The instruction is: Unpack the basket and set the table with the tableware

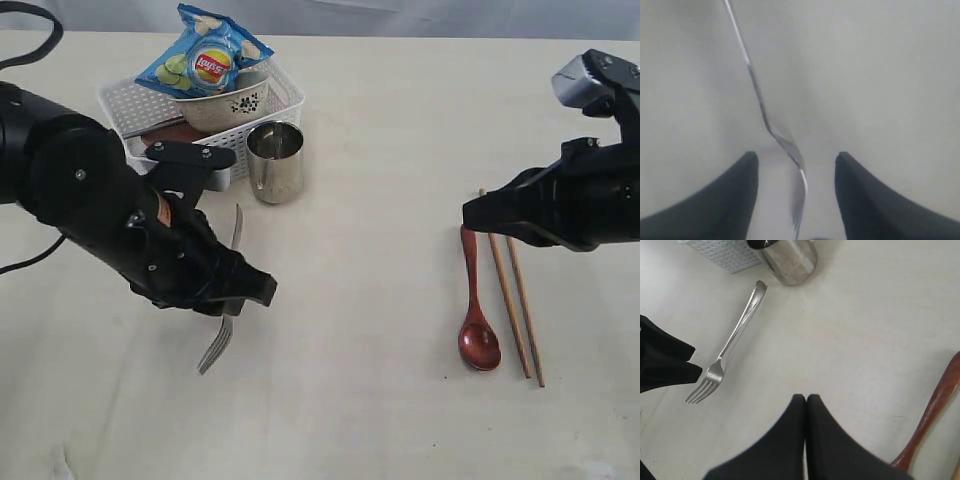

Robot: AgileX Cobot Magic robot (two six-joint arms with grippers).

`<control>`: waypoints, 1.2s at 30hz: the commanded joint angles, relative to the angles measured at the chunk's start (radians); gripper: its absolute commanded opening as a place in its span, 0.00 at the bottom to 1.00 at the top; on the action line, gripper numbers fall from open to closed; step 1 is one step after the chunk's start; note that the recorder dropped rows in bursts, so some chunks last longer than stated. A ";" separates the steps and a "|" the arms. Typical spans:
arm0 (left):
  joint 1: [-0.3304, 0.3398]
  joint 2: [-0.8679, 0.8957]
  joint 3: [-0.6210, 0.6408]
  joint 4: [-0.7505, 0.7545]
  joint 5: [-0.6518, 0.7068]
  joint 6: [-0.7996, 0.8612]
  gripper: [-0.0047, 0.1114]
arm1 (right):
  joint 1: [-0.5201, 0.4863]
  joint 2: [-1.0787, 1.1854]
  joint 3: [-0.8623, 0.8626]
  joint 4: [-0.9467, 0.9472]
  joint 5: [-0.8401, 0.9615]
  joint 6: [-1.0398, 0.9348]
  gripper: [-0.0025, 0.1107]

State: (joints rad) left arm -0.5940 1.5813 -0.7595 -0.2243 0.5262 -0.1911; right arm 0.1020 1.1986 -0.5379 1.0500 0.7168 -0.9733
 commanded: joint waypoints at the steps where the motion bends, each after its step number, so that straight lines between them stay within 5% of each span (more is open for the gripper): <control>1: -0.010 -0.001 0.003 0.008 0.031 -0.035 0.44 | -0.005 -0.004 0.004 0.003 0.018 -0.005 0.02; 21: -0.057 0.055 0.083 -0.001 -0.066 -0.079 0.42 | -0.005 -0.004 0.004 0.003 0.023 -0.005 0.02; 28: -0.057 0.057 0.083 -0.001 -0.084 -0.079 0.06 | -0.005 -0.004 0.004 0.003 0.023 -0.005 0.02; 36: -0.057 0.057 0.083 -0.015 -0.077 -0.084 0.04 | -0.005 -0.004 0.004 0.003 0.023 -0.005 0.02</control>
State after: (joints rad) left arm -0.6473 1.6383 -0.6802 -0.2288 0.4434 -0.2652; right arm 0.1020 1.1986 -0.5379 1.0500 0.7316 -0.9733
